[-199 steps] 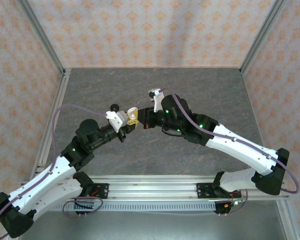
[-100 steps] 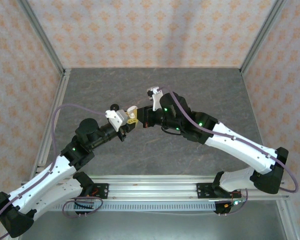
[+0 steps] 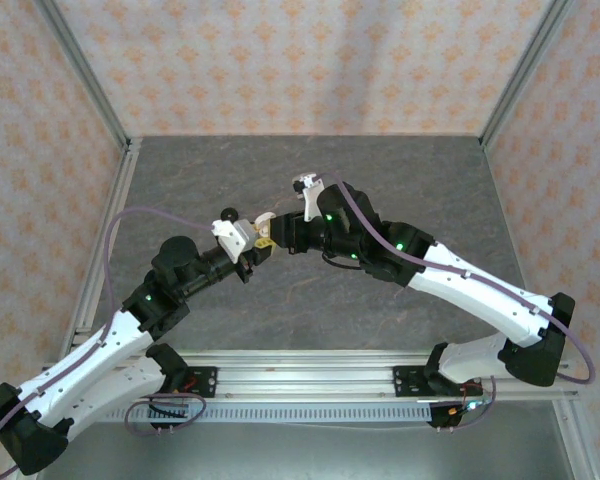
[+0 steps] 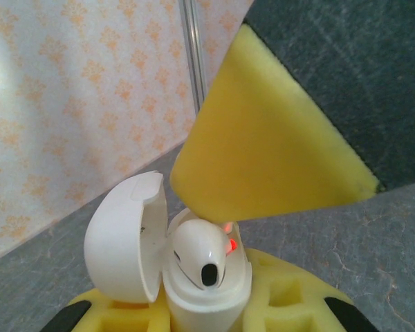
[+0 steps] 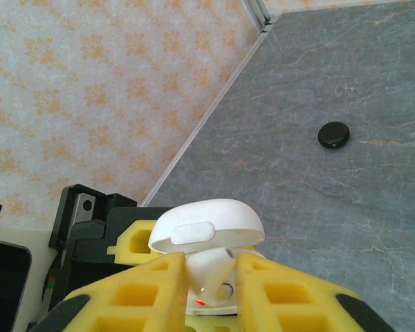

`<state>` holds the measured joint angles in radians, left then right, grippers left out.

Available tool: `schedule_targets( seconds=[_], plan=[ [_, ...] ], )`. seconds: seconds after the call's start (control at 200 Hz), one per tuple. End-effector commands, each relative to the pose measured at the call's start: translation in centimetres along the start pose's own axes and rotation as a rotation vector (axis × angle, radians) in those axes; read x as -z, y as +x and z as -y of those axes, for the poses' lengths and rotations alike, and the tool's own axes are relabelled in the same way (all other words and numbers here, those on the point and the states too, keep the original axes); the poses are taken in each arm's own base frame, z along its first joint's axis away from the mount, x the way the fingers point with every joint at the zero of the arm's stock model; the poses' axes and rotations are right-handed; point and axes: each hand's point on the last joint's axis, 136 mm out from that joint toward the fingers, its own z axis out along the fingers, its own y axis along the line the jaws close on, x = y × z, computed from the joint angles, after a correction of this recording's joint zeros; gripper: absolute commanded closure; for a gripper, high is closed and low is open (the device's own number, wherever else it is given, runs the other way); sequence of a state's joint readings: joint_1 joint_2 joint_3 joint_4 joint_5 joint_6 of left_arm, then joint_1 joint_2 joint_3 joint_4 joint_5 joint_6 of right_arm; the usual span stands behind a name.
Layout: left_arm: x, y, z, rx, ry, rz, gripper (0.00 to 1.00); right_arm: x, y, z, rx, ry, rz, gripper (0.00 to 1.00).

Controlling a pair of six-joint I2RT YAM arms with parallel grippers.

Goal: Insert wireless bluetooth earbuds into charging case

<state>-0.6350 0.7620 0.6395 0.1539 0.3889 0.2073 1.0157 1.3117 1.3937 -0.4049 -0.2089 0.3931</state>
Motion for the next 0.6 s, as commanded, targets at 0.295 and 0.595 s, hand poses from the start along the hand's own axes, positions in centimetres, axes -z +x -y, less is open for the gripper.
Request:
schedule_targets(
  seconds=[0.295,0.595],
  plan=[
    [0.5,-3.7,0.2,-0.004,0.016,0.114,1.00,1.4,-1.1,-1.5,-0.026,-0.024,0.001,0.66],
    [1.0,-3.0,0.3,0.004,0.013,0.100,1.00,3.6,-3.2,-2.5,-0.064,-0.042,0.063,0.60]
  ],
)
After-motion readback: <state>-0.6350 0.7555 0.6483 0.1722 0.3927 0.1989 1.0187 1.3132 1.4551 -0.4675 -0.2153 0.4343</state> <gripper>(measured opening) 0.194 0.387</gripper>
